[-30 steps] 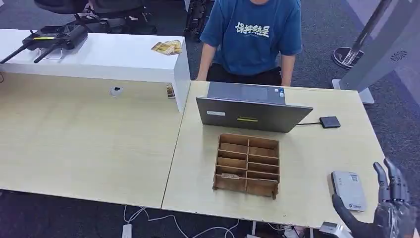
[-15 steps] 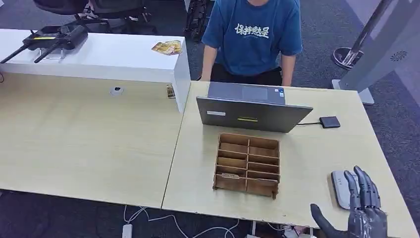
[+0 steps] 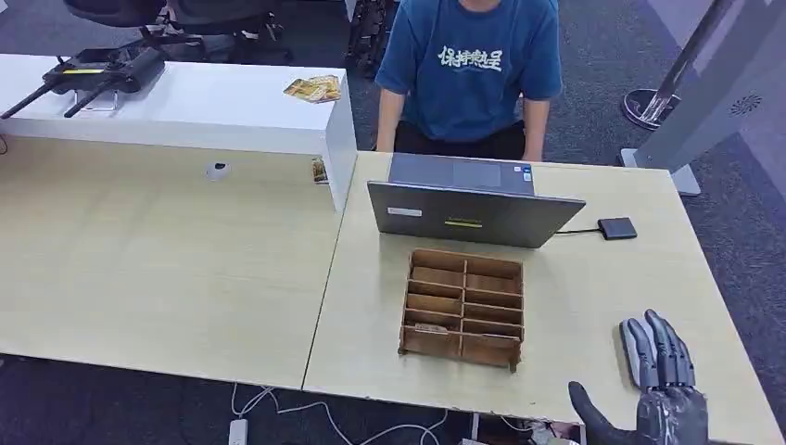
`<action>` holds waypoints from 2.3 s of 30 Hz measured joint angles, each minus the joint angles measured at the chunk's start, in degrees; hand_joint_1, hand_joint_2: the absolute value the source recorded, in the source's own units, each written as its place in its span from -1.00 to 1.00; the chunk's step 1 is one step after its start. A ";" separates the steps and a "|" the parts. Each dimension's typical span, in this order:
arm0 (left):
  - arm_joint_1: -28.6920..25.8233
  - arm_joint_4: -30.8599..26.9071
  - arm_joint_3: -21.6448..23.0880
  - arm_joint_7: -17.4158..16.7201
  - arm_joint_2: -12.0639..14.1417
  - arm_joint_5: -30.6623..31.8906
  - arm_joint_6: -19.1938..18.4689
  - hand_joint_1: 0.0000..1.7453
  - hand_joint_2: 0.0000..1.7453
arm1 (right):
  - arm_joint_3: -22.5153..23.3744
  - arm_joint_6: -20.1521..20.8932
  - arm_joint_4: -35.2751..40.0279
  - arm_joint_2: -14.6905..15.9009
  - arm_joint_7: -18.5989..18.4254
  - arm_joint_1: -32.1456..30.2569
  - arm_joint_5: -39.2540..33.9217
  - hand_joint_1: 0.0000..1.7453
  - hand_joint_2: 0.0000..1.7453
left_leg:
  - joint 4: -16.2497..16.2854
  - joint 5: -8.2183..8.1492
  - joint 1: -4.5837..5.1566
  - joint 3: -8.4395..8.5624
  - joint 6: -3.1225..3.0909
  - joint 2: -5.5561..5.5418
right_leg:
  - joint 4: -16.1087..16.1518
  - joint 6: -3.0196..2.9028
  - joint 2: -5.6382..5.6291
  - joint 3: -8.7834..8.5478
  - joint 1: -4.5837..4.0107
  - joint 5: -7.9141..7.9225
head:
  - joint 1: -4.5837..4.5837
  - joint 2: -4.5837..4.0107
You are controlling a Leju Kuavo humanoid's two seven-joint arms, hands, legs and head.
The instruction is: Pass the card to the sensor for recognition and then transmit it.
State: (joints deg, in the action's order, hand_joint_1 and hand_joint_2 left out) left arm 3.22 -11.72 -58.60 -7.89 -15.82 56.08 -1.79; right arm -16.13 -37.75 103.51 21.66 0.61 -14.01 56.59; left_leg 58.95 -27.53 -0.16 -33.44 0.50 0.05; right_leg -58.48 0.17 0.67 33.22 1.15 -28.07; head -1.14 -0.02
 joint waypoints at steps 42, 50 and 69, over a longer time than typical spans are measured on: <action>0.05 0.00 0.00 -0.35 0.02 2.03 -0.44 -1.00 -1.00 | -7.87 3.76 -5.73 -1.14 1.16 8.48 -2.36 -1.00 1.00 | 0.00 0.01 0.00 0.00 0.00 0.00 | -0.01 0.00 0.00 0.00 0.00 0.00 | 0.00 0.00; 0.07 0.00 0.00 -0.52 0.02 2.51 -0.46 -1.00 -1.00 | -10.95 6.10 -8.55 -2.19 0.55 9.38 -2.16 -1.00 1.00 | 0.00 0.01 0.00 -0.01 0.00 0.00 | -0.01 0.00 0.00 0.00 0.00 0.00 | 0.00 0.00; 0.15 0.00 0.00 -1.14 0.09 3.26 -0.59 -1.00 -1.00 | -16.76 6.86 -15.96 -5.73 -1.22 12.82 -0.13 -1.00 1.00 | 0.00 0.01 0.00 -0.02 0.00 0.00 | -0.01 0.00 0.00 0.00 0.00 0.00 | 0.00 0.00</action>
State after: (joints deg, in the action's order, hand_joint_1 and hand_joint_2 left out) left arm 3.37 -11.72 -58.60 -9.03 -15.74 59.34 -2.38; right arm -32.89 -30.88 87.56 15.93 -0.61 -1.19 56.46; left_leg 58.95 -27.53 -0.16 -33.46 0.50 0.05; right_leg -58.49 0.17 0.67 33.22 1.15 -28.07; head -1.14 -0.02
